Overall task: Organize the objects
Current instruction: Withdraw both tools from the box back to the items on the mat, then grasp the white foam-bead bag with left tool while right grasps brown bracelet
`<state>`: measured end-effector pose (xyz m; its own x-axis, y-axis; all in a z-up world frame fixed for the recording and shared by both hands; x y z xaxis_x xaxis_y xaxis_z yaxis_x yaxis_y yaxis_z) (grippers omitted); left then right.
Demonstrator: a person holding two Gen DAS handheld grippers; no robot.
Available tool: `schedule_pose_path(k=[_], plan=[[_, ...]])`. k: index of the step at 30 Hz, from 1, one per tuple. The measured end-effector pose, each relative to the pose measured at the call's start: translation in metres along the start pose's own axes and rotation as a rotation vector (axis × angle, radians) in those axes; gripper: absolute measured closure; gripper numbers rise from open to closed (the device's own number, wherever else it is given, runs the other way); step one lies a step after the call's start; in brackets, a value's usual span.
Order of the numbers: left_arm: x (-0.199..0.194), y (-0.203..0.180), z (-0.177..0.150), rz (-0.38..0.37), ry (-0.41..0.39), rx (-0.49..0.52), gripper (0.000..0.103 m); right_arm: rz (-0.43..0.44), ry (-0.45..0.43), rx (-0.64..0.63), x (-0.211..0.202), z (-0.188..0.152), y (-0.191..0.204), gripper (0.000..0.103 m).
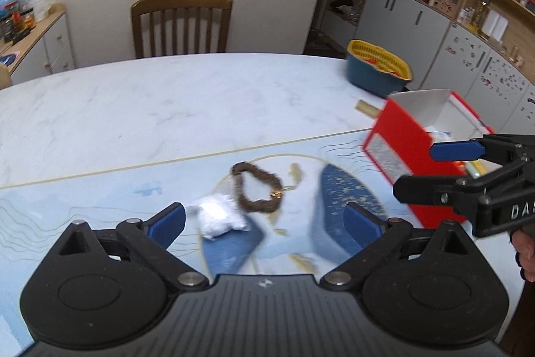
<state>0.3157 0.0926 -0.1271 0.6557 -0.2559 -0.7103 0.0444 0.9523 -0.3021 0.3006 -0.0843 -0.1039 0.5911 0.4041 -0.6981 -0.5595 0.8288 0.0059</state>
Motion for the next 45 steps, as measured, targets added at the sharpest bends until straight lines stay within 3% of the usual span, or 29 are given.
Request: schedule_pose_path(k=[10,27,36,45], plan=[[0.037,0.04,-0.004,0.008,0.02,-0.08,0.002,-0.006,0.067,0.021,0.062,0.014,0.015,0.004],[0.086,0.055,-0.005,0.032,0.031,-0.029,0.002,-0.042,0.198,0.043,0.146,0.013,0.01,0.009],[0.097,0.054,-0.006,0.036,0.017,0.021,0.003,-0.027,0.237,0.005,0.161,0.006,0.015,0.02],[0.103,0.047,-0.009,0.021,0.035,0.058,0.028,-0.012,0.248,-0.02,0.169,0.008,0.018,0.039]])
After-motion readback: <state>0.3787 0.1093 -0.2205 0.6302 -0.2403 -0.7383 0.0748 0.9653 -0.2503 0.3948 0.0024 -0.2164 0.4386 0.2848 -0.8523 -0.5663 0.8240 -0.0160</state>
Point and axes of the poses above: each gripper's, at about its wrist camera, not at the fingertips, and x roughly the way its jaws point, y to its left, z to its top, the point moved 6 cm from there along x, roughly the way its jaws point, and after that the axes turned 12 degrees about -x, right-handed, at the moved point
